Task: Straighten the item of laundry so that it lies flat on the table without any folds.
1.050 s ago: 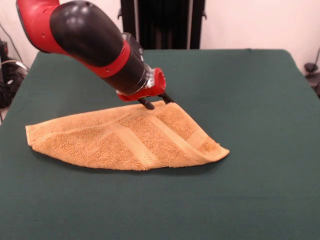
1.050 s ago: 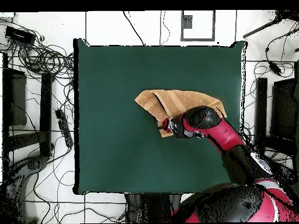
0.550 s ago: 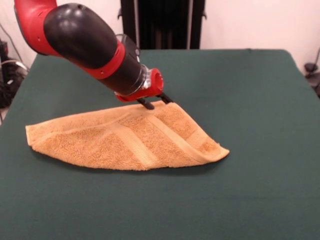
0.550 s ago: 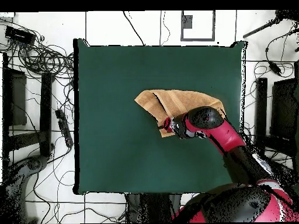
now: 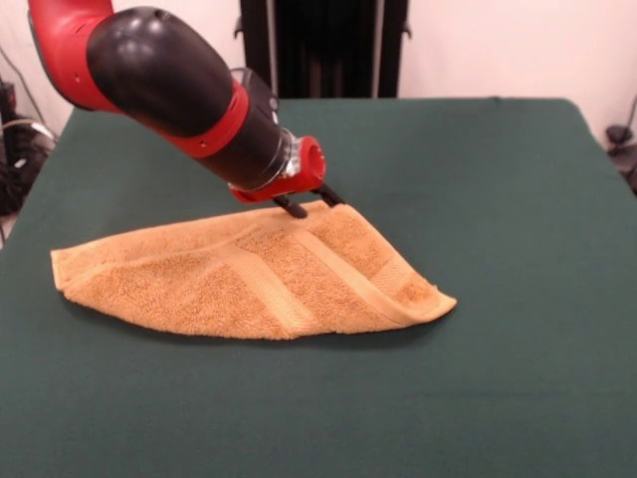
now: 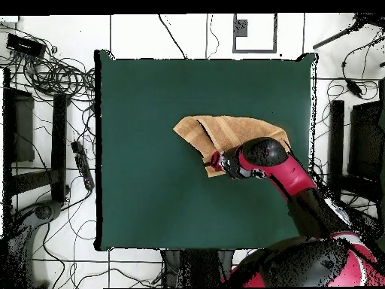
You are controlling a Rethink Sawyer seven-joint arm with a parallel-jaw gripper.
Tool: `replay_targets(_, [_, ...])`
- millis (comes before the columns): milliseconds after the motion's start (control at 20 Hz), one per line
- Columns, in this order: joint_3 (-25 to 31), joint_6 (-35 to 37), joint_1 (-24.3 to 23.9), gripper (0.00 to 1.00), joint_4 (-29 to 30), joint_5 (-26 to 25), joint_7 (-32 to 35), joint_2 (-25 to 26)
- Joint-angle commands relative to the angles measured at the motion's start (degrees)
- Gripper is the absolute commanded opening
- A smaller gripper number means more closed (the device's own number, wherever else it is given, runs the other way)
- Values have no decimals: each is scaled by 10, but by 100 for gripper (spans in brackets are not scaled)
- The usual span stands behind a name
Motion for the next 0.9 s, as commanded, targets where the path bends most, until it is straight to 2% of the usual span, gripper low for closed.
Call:
replay_targets(50, [32, -107, 32, 100, 32, -14, 61, 135])
replay_targets(300, [42, -132, 28, 100, 46, -24, 44, 132])
replay_targets(450, [39, -137, 31, 100, 58, -16, 65, 126])
replay_targets(900, [39, -134, 38, 100, 62, -16, 71, 114])
